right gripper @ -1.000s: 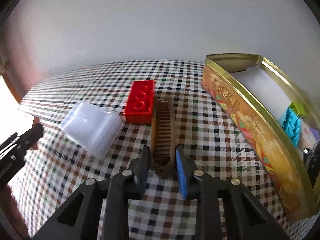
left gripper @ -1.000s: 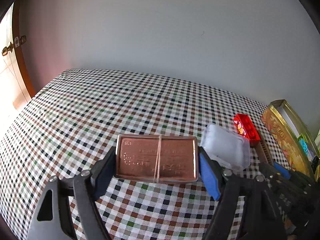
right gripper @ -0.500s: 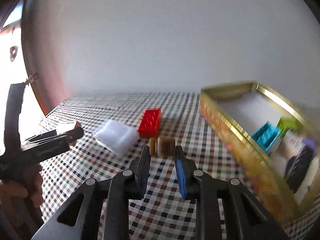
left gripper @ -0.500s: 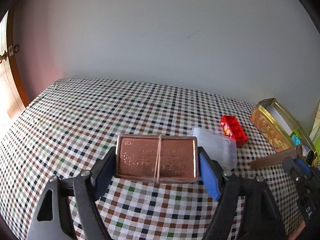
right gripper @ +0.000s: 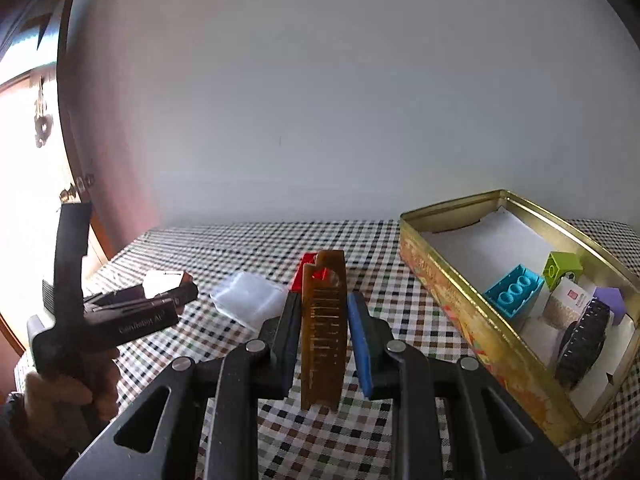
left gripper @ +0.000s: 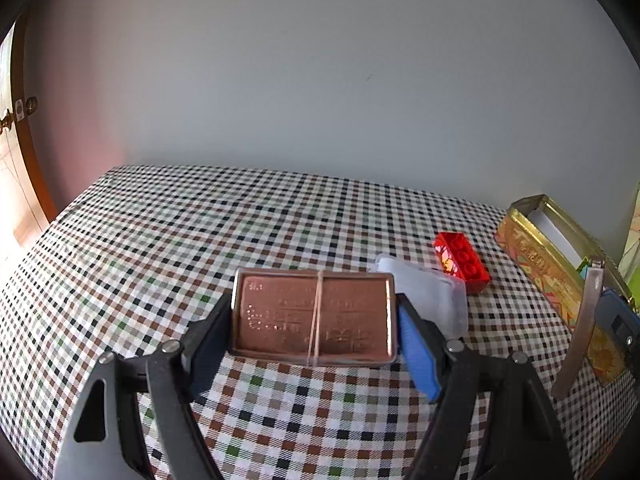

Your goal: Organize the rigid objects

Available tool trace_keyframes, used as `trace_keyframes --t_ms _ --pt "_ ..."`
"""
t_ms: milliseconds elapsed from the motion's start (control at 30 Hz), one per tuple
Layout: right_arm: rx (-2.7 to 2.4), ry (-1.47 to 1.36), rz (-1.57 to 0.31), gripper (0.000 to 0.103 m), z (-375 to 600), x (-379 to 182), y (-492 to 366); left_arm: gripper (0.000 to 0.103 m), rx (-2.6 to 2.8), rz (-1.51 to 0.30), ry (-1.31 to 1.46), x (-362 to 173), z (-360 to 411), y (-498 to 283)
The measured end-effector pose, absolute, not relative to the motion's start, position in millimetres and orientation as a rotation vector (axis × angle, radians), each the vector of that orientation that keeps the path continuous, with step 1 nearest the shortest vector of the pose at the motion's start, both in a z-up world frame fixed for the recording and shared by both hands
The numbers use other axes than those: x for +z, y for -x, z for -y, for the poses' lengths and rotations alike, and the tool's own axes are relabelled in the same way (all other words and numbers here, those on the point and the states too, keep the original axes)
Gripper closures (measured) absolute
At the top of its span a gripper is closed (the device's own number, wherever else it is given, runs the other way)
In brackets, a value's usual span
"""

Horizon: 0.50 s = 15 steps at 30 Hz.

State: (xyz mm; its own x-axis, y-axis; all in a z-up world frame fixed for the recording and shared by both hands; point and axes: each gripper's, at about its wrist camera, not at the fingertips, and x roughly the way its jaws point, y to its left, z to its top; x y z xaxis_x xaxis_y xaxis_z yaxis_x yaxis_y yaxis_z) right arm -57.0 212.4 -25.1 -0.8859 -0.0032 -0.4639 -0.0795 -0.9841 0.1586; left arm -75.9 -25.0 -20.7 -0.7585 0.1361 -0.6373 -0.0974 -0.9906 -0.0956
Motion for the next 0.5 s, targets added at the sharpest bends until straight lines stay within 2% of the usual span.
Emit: trace_keyframes --t_ms 100,167,333,500 --pt "2.996 0.732 -0.281 0.077 -213 -23 54 0.026 2.833 0.081 1.002 -19 24 73" --pt "2.997 0.74 -0.286 0.102 -212 -21 54 0.026 2.83 0.076 0.995 -18 23 73" --pt "2.973 0.813 -0.288 0.102 -214 -31 61 0.026 2.826 0.064 1.01 -21 21 75" --pt "2.923 0.997 -0.433 0.101 -222 -48 75 0.026 2.836 0.074 1.021 -22 22 76"
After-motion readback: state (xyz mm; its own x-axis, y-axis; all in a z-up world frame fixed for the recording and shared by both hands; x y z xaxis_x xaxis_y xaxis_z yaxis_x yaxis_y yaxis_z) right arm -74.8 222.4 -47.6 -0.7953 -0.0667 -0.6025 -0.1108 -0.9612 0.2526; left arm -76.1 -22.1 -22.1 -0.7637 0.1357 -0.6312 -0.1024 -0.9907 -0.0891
